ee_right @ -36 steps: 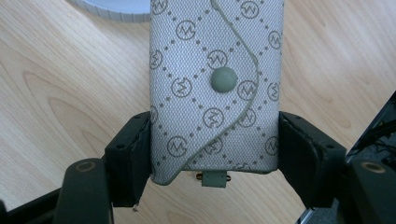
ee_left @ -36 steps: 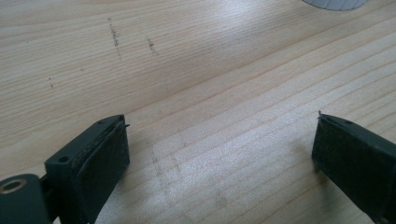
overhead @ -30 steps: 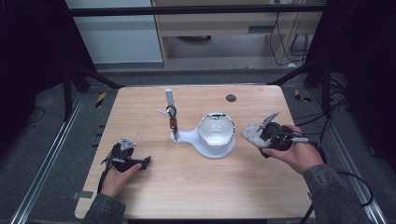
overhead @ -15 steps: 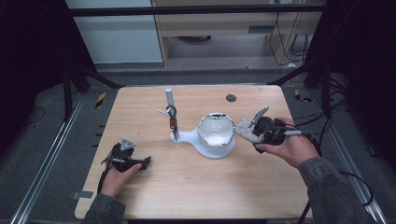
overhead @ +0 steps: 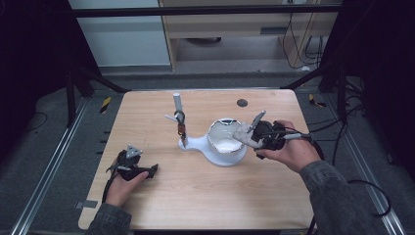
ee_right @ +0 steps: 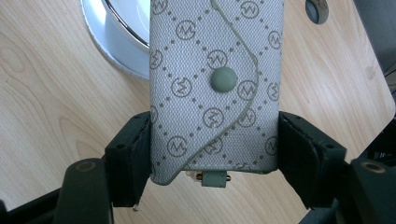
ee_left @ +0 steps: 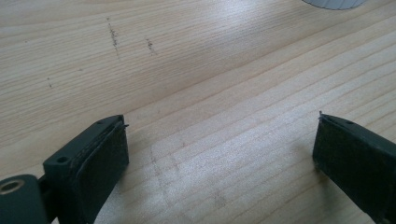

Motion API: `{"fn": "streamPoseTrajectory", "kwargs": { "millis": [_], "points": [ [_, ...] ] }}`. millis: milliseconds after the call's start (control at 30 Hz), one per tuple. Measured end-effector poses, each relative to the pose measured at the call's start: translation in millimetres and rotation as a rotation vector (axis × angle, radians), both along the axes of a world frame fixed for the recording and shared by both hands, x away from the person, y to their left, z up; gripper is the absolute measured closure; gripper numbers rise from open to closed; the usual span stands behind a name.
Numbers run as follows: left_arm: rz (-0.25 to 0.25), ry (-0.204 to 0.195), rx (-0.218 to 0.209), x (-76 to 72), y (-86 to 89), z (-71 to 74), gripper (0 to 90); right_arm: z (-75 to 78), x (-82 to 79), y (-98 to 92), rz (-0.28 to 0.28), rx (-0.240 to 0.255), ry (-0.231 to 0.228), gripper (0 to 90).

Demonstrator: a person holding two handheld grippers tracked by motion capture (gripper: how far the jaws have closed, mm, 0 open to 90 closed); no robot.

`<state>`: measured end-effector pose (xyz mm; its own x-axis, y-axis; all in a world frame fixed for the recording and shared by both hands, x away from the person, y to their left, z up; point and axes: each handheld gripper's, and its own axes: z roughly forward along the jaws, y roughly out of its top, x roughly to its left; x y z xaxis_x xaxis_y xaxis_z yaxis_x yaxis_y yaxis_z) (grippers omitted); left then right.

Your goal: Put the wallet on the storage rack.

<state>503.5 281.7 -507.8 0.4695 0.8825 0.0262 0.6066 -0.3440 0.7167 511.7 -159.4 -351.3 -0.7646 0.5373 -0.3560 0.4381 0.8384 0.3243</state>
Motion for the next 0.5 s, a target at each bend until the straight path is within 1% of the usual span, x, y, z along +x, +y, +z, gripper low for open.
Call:
{"fn": "streamPoseTrajectory", "kwargs": {
  "millis": [100, 267, 500],
  "points": [
    [0.000, 0.000, 0.000, 0.0, 0.0, 0.0, 2.8, -0.3, 1.1, 3.8, 0.015, -0.007, -0.006, 31.2],
    [-0.001, 0.001, 0.000, 0.0, -0.1, 0.0, 2.7, -1.5, 1.1, 9.3, 0.023, -0.010, -0.006, 31.2],
    [0.000, 0.000, 0.000, 0.0, -0.1, 0.0, 2.7, -4.5, 1.9, 17.4, 0.046, -0.033, -0.003, 31.2]
  ]
}}
